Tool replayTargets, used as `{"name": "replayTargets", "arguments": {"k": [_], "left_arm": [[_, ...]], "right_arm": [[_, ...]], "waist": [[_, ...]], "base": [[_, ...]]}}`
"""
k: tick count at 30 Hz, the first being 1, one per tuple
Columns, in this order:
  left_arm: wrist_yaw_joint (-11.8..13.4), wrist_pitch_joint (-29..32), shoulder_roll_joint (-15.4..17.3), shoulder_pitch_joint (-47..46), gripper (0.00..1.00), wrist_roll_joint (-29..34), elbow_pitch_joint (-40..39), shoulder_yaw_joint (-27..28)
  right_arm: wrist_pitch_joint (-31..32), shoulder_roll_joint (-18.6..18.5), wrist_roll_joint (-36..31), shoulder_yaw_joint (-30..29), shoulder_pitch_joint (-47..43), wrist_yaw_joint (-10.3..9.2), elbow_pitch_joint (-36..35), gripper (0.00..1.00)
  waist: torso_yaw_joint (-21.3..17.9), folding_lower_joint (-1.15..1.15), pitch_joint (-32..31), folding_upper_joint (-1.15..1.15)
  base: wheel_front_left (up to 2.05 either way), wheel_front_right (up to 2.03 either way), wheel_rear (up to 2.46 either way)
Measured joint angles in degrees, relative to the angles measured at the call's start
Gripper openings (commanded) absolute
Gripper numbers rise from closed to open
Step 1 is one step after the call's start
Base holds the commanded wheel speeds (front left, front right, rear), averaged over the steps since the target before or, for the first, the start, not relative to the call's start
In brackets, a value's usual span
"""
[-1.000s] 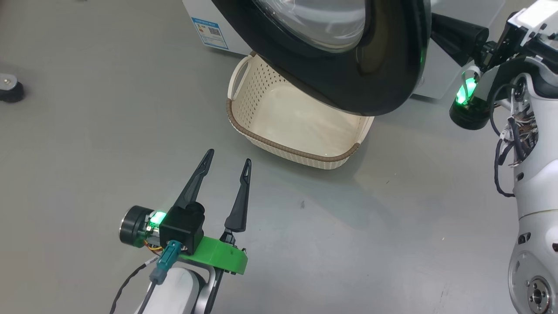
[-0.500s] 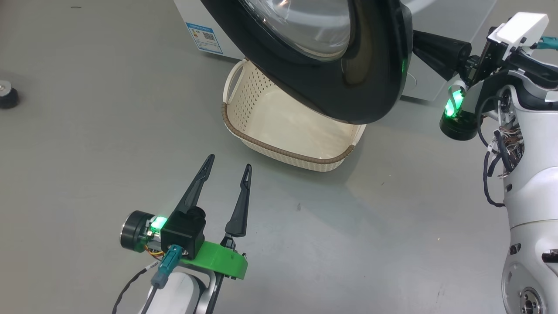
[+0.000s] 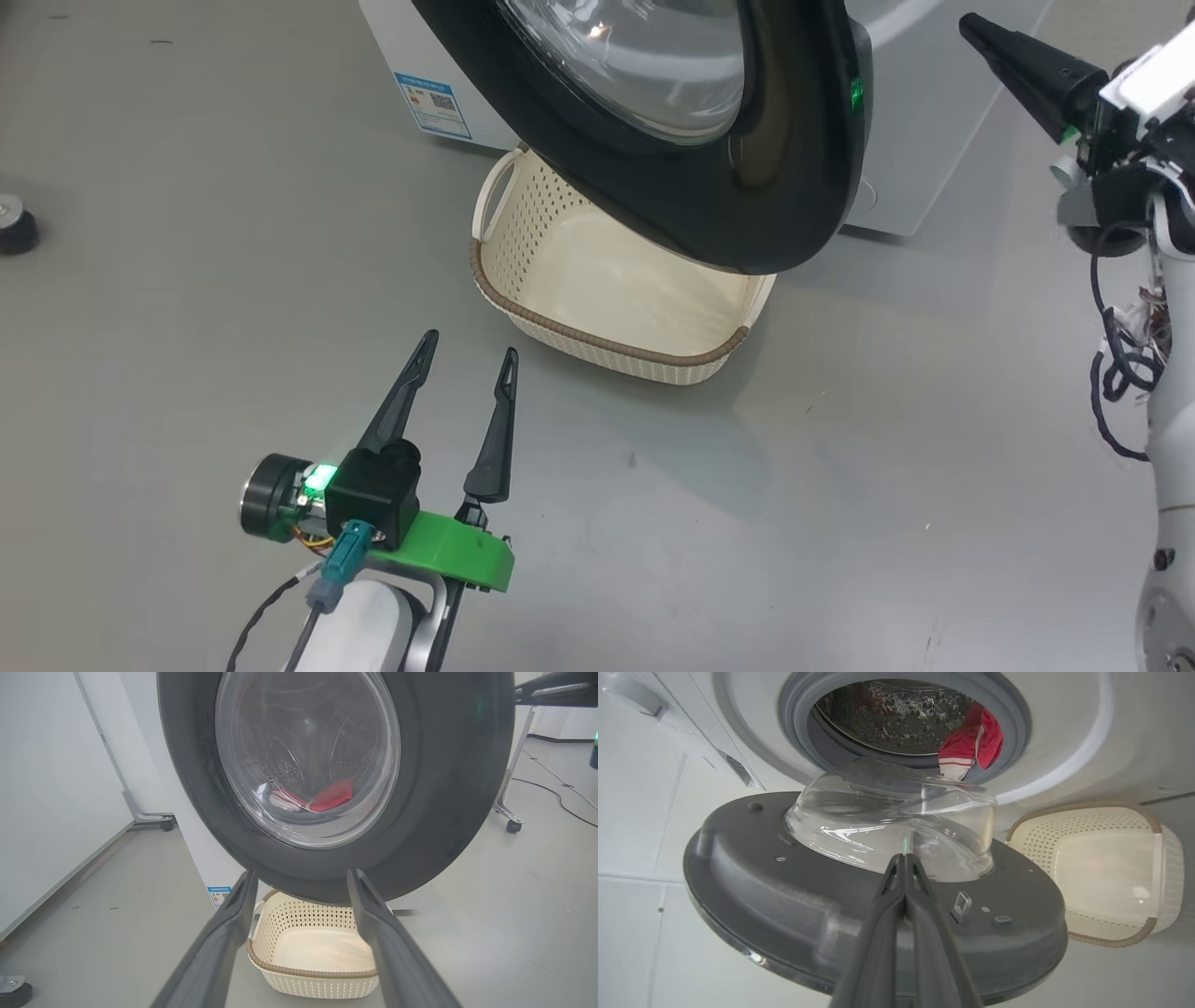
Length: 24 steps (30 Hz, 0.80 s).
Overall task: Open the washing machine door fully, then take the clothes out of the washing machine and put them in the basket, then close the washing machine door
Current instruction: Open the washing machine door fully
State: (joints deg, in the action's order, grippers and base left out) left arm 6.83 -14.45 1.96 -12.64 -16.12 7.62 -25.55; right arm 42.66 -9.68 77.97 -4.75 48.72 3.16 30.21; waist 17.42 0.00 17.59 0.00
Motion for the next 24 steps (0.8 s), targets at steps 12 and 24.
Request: {"name": "replayTargets", "arguments": {"k": [12,24], "left_arm": [[0.0,0.0,0.02,1.27,1.0,0.09,1.19,3.48],[0.0,0.0,0.05,3.04,1.0,1.35,1.26,8.12]], "right_arm": [[-16.05,-7.48,-20.84,7.73,-11.35,4.76,-10.39,0.0],[-34.24,-10.38,-35.28,17.0,-25.24,4.31,-21.36,0.0]], "waist": [[-2.17,0.0,-4.39,0.0],[-6.06,0.0,-8.36,0.0]], "base": [[0.0,0.0,0.0],[0.0,0.0,0.0]]}}
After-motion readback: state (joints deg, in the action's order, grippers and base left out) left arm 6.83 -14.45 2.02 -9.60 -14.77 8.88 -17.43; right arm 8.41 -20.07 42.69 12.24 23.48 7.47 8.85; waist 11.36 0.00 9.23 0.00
